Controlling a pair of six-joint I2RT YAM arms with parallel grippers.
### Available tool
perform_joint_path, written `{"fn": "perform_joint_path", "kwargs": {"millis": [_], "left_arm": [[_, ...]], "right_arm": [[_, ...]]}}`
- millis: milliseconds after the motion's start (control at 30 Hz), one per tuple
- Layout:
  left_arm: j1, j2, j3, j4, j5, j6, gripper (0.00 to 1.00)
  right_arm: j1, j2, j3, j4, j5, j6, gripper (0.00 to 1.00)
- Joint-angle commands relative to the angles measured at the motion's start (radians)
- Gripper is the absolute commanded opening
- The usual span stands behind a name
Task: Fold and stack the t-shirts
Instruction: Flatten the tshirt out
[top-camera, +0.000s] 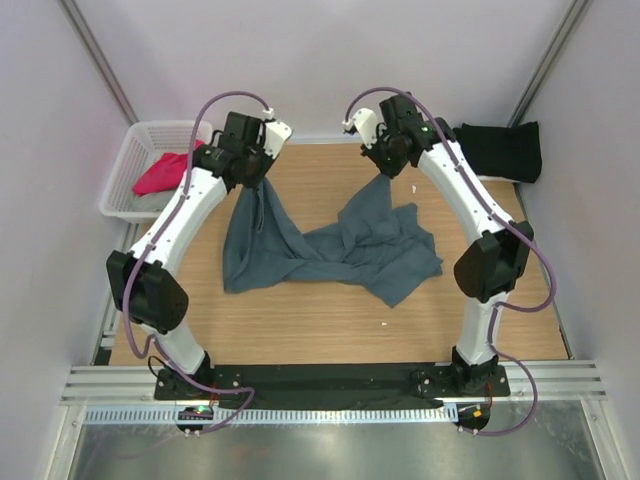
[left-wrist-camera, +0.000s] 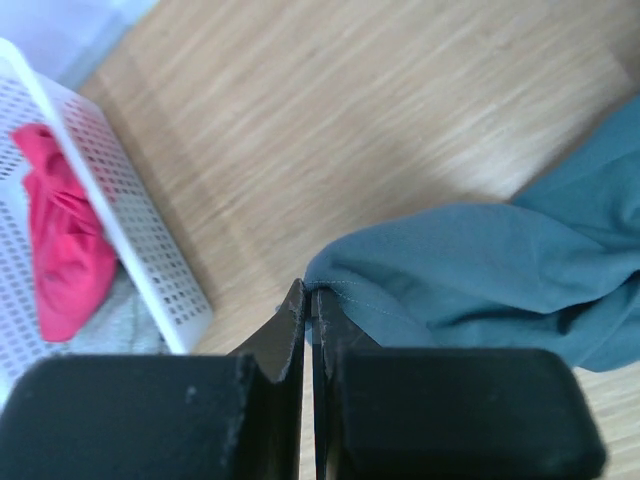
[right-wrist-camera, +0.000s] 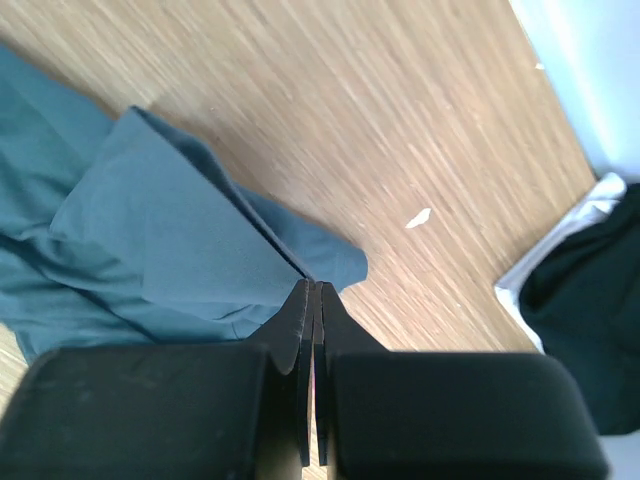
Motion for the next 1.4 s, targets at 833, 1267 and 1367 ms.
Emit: {"fn": "perform_joint_path", "kwargs": {"millis": [833, 1267, 1367], "left_arm": [[-0.004, -0.387, 0.221, 0.006, 0.044, 0.042, 0.00], [-0.015, -0.562, -0.053, -0.143, 0.154, 0.047, 0.00], [-0.015, -0.547, -0.181, -0.120, 0.163, 0.065, 0.00]], "right_arm": [[-0.178, -0.738, -0.012, 0.103, 0.240, 0.149, 0.01], [-0.204, -0.956, -0.217, 0.087, 0.153, 0.143, 0.01], [-0.203, -0.910, -0.276, 0.096, 0.116, 0.157, 0.01]]}}
